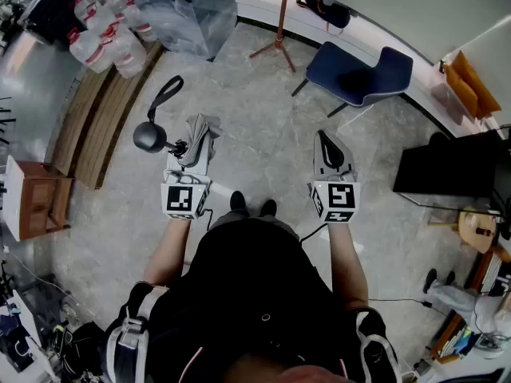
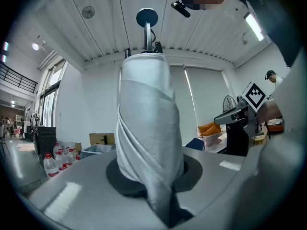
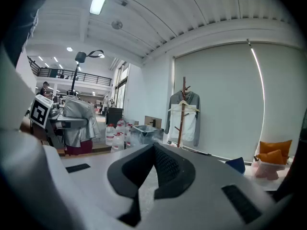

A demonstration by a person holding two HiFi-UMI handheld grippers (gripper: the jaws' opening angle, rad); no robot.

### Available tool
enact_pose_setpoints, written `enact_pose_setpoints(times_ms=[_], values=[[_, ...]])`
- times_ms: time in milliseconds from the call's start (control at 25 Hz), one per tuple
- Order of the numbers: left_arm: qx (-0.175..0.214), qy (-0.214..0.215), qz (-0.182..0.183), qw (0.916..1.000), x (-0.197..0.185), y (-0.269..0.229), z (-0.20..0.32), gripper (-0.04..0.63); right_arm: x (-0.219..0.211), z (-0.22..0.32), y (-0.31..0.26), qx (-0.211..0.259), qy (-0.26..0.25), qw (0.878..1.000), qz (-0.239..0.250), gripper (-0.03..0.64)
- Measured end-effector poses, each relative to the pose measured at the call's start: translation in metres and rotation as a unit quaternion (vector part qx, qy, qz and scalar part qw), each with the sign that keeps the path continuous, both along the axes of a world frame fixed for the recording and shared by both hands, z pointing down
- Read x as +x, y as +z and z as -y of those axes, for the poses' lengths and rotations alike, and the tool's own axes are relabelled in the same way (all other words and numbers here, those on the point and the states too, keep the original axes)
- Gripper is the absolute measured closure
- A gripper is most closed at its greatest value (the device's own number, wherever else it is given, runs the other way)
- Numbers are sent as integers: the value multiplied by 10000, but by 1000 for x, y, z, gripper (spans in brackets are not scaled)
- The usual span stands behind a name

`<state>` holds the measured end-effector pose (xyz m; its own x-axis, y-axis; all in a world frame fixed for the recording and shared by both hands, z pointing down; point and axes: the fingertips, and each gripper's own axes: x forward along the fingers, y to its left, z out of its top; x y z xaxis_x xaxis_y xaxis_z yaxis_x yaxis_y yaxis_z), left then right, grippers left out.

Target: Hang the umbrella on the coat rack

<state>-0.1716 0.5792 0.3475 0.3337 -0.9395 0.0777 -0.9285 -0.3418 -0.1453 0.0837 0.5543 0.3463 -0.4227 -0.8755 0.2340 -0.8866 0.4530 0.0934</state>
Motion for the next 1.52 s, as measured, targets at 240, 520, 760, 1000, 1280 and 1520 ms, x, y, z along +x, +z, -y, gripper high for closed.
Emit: enact_pose_setpoints(times_ms=[240,520,760,1000,1280,1520], values=[[-52,-34,8,10000,-1,1,0,535,1,-2,1,-9,11,10000,-12,620],[-26,-60,-13,10000,-2,1,2,535,-3,-4,-2,130,-52,9998,-109,618],[-82,-82,-17,9999,-1,-1,8,537,1,-1,-2,161,-11,9999,-59,618],[-131,-69,-34,9999,5,1,15,537,11,3,4,90,25,9999,-73,618],[-119,-31,-28,9999,12,1,22,537,23,9,4,87,62,9999,-23,618],[-168,-88,-33,9998,24,5,34,537,43,17,6,83,-69,9999,21,618]])
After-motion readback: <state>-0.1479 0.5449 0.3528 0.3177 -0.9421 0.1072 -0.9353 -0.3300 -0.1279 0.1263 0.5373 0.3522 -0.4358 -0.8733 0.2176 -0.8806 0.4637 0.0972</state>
